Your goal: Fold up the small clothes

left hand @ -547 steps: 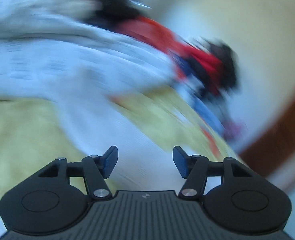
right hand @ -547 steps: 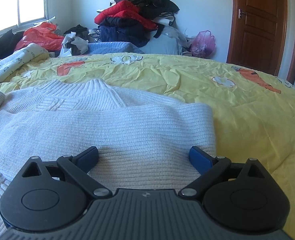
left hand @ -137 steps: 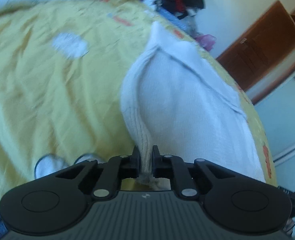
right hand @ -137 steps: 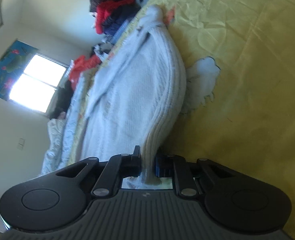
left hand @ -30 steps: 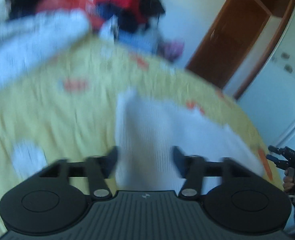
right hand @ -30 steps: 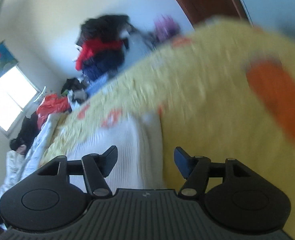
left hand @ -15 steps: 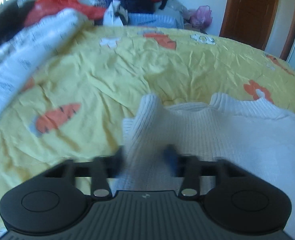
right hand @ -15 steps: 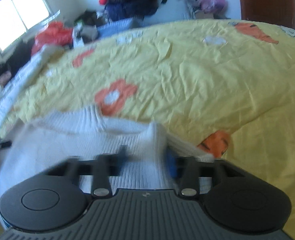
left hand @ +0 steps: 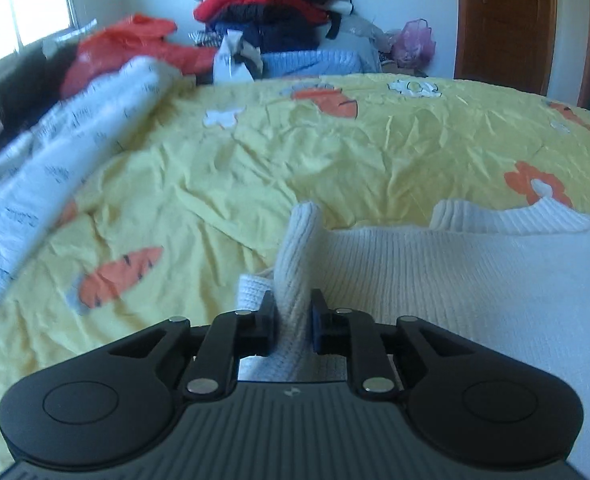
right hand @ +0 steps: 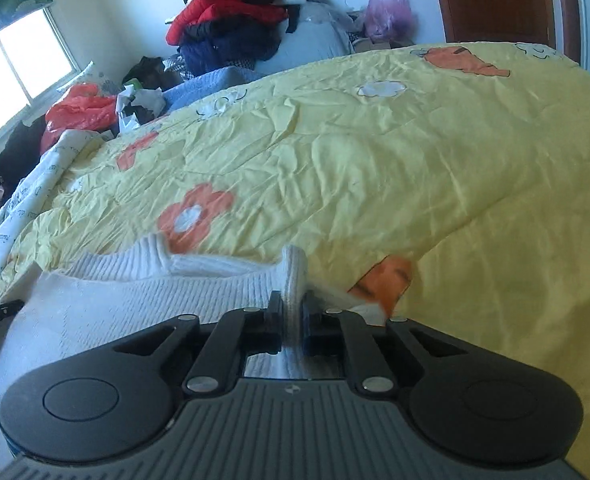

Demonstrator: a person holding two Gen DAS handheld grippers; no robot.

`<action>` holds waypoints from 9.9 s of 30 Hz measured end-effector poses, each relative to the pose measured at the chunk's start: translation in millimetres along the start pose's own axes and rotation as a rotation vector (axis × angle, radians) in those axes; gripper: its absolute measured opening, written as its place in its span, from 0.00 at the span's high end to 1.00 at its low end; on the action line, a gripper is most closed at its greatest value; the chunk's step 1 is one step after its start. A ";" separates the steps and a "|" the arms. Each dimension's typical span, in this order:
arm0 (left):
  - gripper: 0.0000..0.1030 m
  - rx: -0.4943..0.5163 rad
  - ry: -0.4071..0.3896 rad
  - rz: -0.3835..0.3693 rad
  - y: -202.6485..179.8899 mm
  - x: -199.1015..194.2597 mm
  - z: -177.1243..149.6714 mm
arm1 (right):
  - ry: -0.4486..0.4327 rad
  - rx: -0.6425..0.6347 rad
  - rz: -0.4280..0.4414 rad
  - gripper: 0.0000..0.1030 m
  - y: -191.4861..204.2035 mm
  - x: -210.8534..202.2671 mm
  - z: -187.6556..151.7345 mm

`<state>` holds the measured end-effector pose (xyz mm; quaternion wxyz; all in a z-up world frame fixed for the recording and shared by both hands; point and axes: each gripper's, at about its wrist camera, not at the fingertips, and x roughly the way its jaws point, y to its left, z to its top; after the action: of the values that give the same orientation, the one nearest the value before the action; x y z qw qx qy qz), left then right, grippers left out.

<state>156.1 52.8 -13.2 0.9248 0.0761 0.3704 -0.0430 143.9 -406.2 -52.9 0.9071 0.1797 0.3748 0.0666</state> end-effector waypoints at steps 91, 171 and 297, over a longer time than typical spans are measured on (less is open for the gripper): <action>0.60 -0.320 -0.056 -0.144 54.8 -119.2 -126.0 | 0.023 -0.062 -0.089 0.44 30.1 -145.8 -128.3; 0.61 0.637 -0.396 -0.312 -316.7 -153.7 -134.1 | 0.246 0.007 0.333 0.51 -18.3 -31.4 13.1; 0.76 0.292 -0.127 -0.205 -84.7 -104.5 -133.5 | 0.174 0.018 0.361 0.43 84.2 -35.7 -35.1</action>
<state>-21.4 -5.1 -45.5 0.9161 0.1685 0.3071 -0.1953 95.1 -327.6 -20.8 0.8429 0.2459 0.4139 0.2402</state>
